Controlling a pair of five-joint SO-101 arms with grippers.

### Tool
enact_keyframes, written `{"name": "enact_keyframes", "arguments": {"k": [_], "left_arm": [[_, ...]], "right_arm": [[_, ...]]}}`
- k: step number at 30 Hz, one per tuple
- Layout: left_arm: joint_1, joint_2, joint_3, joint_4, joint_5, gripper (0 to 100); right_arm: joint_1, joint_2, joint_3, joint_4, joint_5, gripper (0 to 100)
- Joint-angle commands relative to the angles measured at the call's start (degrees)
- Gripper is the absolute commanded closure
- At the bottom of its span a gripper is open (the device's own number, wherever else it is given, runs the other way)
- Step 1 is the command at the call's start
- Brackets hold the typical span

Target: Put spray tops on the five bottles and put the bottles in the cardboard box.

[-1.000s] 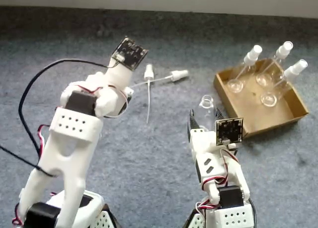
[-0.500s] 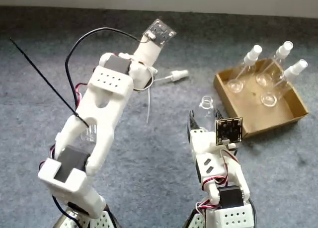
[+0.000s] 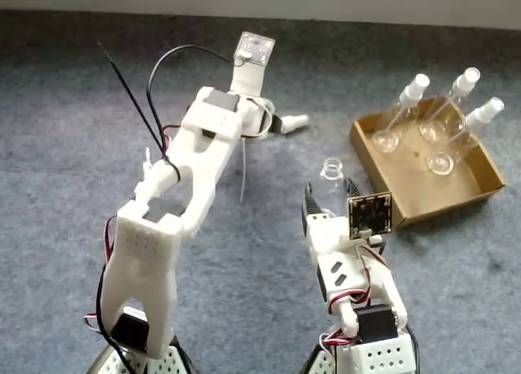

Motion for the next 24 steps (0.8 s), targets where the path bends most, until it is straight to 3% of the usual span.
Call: {"name": "enact_keyframes", "arguments": {"k": [1,19,24], "left_arm": [[-2.4,1.8,-4.8,-3.1,0.7,76],[-6.3,7.9,-7.9,-3.1,0.8,77],[-7.2,7.9,-7.9,-4.7,0.8,87]], "right_arm": [[-0.9,-0.7,7.7,0.4,-0.3,89.6],[-0.9,-0.7,7.7,0.4,-0.3,89.6],[-0.9,-0.7,7.7,0.4,-0.3,89.6]]}}
